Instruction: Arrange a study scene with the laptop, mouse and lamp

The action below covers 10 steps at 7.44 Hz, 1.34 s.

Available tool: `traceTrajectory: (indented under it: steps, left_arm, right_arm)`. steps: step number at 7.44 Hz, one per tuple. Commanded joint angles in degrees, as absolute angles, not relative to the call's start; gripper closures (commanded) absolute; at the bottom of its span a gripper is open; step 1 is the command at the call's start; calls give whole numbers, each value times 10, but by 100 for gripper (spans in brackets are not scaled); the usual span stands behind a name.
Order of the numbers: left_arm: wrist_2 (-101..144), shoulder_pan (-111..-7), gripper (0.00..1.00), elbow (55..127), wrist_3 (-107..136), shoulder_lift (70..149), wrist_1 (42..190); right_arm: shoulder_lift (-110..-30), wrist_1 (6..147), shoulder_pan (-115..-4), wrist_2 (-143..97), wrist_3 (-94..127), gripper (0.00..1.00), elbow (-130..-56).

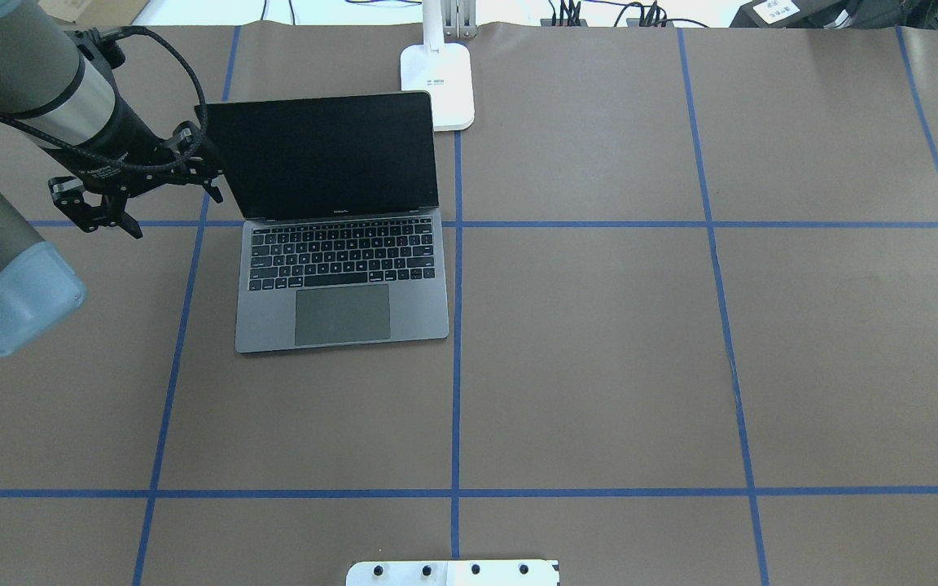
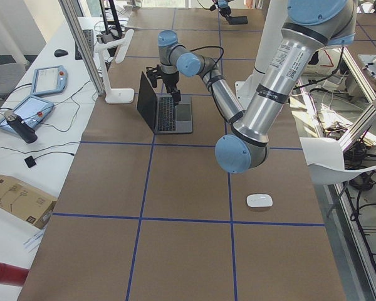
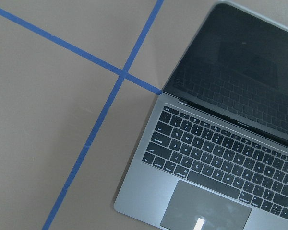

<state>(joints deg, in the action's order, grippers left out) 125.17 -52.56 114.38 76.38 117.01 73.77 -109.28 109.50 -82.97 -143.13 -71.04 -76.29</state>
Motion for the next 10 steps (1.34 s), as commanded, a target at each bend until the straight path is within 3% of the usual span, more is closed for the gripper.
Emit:
traceTrajectory:
  steps: [1,2,3,4,5,6,10]
  left_arm:
    - [1252,-526,0,1143,764,1168,737]
    - [1252,-526,0,1143,764,1169,737]
    - [1252,-526,0,1143,764,1169,737]
    - [1252,-526,0,1143,764,1169,738]
    - [1252,-526,0,1142,763,1169,738]
    - [1252,-526,0,1142,763,1169,738]
    - [1252,-526,0,1141,762,1167,738]
  right_arm:
    - [-1096,1095,-830,-1427,-710,92,-761]
    - [-1096,1095,-831,-1426,-710,92,-756]
    - [-1096,1095,-830,-1426,-710,78,-756]
    - [-1093,1094,-830,-1427,-710,54,-757]
    - [-1089,1090,-830,-1426,-711,21,-760]
    - [-1087,1089,-824,-1425,-712,2,-763]
    - [-1086,1089,-816,-1424,-715,2,-763]
